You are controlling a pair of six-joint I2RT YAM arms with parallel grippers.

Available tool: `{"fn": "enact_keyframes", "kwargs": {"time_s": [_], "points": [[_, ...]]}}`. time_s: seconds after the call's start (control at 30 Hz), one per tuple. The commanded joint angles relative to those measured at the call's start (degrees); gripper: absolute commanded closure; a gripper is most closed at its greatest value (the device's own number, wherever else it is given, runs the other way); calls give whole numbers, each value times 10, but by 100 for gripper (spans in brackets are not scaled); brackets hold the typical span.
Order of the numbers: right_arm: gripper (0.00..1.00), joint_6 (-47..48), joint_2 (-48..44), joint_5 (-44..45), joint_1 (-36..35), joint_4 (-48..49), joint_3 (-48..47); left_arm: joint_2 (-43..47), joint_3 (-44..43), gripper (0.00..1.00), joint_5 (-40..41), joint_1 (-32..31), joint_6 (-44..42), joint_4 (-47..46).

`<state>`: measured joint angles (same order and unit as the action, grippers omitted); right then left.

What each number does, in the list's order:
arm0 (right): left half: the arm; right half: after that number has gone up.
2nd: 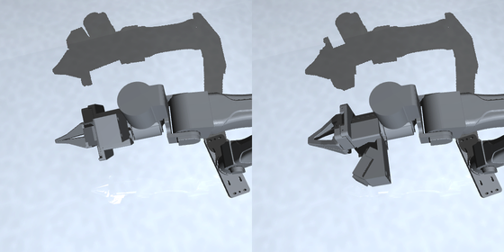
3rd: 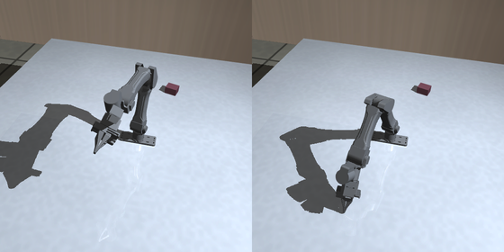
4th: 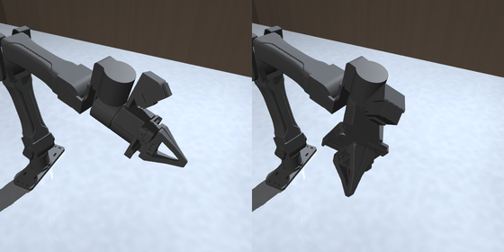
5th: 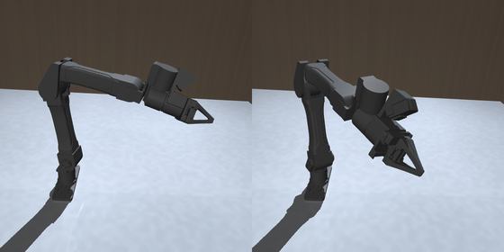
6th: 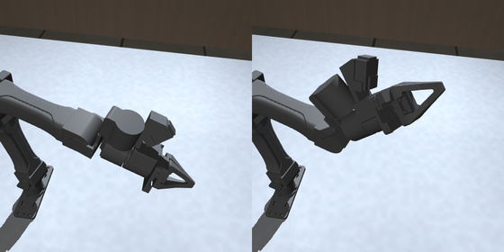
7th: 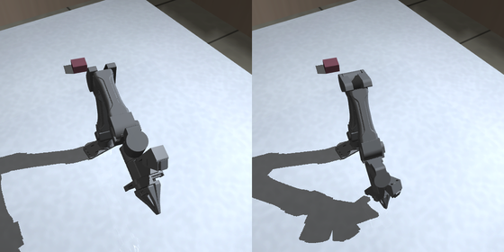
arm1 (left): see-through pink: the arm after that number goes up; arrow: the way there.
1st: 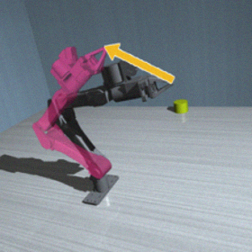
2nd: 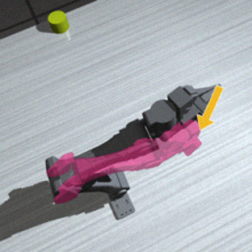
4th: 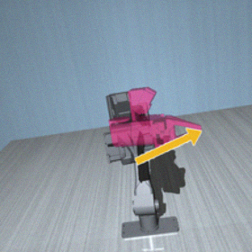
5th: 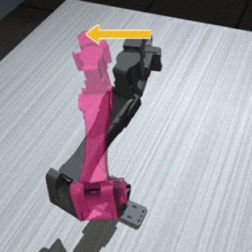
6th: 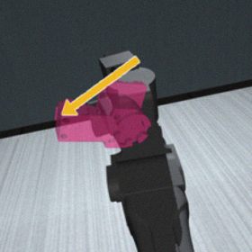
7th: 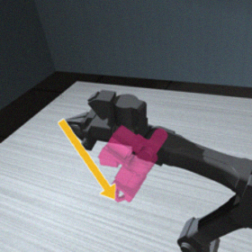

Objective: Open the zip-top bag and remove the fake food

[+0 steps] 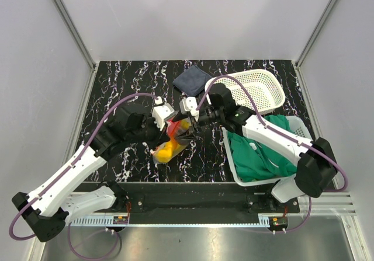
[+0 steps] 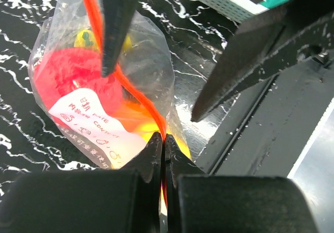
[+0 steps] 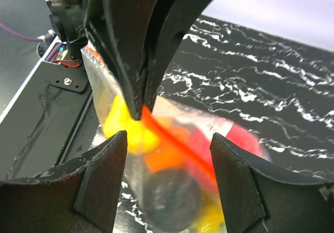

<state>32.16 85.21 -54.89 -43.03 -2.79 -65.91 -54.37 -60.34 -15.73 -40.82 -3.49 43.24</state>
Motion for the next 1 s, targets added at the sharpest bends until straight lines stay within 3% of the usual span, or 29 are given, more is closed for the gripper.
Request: {"fn": "enact_keyframes", "kwargs": {"time_s": [0.0, 0.2, 0.43, 0.57, 0.6, 0.67, 0.8, 0.83, 0.9, 0.93, 0.97], "points": [[28, 29, -8, 1, -9, -6, -39, 6, -32, 100, -43, -1, -15, -23], [28, 34, 12, -8, -16, -20, -53, 4, -38, 100, -46, -1, -19, -16], [39, 34, 27, -18, -21, -28, -34, 7, -58, 100, -50, -1, -26, -8], [59, 29, 25, -13, -22, -30, -29, 7, -62, 100, -48, -1, -25, -7], [78, 26, 25, -11, -21, -29, -28, 6, -63, 100, -43, -1, -23, -7], [100, 23, 21, -6, -21, -29, -26, 8, -62, 98, -18, -1, -10, -8], [100, 17, 8, 21, -21, -28, -7, 34, -65, 64, 65, -1, 49, -12], [100, 19, 3, 37, -21, -26, -2, 57, -59, 48, 85, -1, 73, -17], [100, 31, -11, 46, -21, -22, 16, 87, -55, 37, 140, -1, 103, -26], [100, 27, -14, 54, -21, -18, 21, 118, -49, 16, 154, -1, 111, -30], [100, 1, -21, 62, -21, -13, 23, 131, -44, 14, 186, -1, 121, -37]]}}
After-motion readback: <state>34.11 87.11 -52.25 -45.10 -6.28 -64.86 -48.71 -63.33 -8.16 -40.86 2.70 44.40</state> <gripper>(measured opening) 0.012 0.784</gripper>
